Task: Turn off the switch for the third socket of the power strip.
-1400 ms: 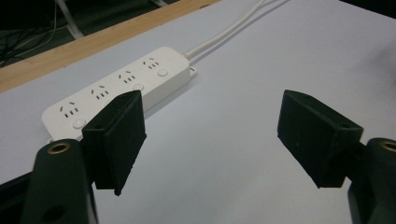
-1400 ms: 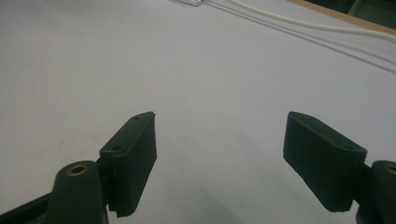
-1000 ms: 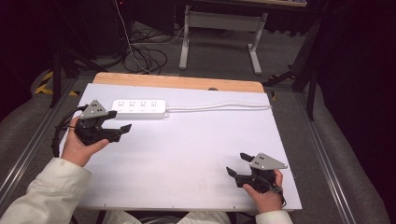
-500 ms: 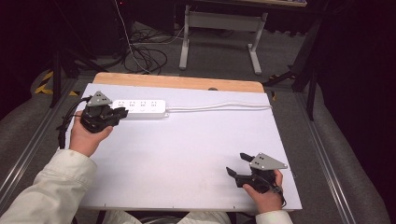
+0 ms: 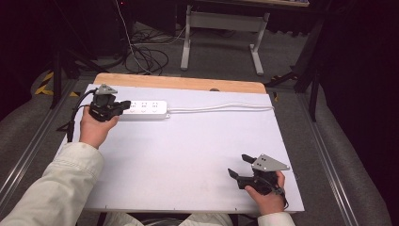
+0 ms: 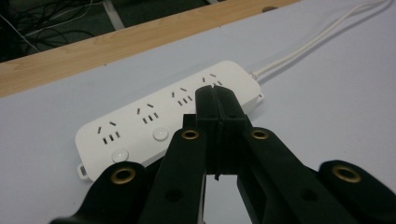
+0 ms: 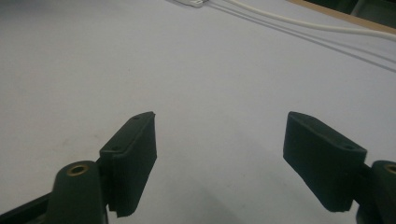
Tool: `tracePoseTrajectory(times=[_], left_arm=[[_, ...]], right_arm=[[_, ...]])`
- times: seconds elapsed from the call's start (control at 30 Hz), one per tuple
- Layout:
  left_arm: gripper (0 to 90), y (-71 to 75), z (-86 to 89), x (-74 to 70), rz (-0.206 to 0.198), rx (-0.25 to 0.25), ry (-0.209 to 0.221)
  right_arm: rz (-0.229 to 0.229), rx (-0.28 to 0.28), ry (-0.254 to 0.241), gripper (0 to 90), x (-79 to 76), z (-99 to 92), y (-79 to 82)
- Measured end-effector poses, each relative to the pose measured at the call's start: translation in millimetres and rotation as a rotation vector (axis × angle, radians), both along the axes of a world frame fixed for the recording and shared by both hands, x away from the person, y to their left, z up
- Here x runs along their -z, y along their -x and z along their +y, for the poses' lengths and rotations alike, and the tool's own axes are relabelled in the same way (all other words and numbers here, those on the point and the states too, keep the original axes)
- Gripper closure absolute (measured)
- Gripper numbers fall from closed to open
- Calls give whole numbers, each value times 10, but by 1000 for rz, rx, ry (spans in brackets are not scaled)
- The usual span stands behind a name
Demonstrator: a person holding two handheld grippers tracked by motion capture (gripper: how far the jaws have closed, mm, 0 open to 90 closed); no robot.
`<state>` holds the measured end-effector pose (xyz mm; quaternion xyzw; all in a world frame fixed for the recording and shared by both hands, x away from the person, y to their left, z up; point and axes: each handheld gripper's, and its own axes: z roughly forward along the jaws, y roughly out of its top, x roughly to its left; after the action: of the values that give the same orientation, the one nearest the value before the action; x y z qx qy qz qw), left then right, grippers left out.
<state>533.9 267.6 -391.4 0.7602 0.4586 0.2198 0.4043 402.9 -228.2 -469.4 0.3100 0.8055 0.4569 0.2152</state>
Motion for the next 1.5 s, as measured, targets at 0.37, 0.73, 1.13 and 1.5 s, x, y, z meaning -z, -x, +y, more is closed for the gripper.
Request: tracePoseTrajectory(times=[0.37,0.73,1.13,1.5], left_arm=[[897,-190,69,155,15,-70,29],[898,-326,122,305,29,-103,26],[899,-394,65,442,44,-97,-32],[899,-479,23,566,64,-101,-44]], right_arm=[[0,0,-2,264,5,-7,-3],[1,-1,2,264,10,-6,-5],[-4,-2,6,264,12,-9,-3],[2,-1,5,264,22,-17,-11]])
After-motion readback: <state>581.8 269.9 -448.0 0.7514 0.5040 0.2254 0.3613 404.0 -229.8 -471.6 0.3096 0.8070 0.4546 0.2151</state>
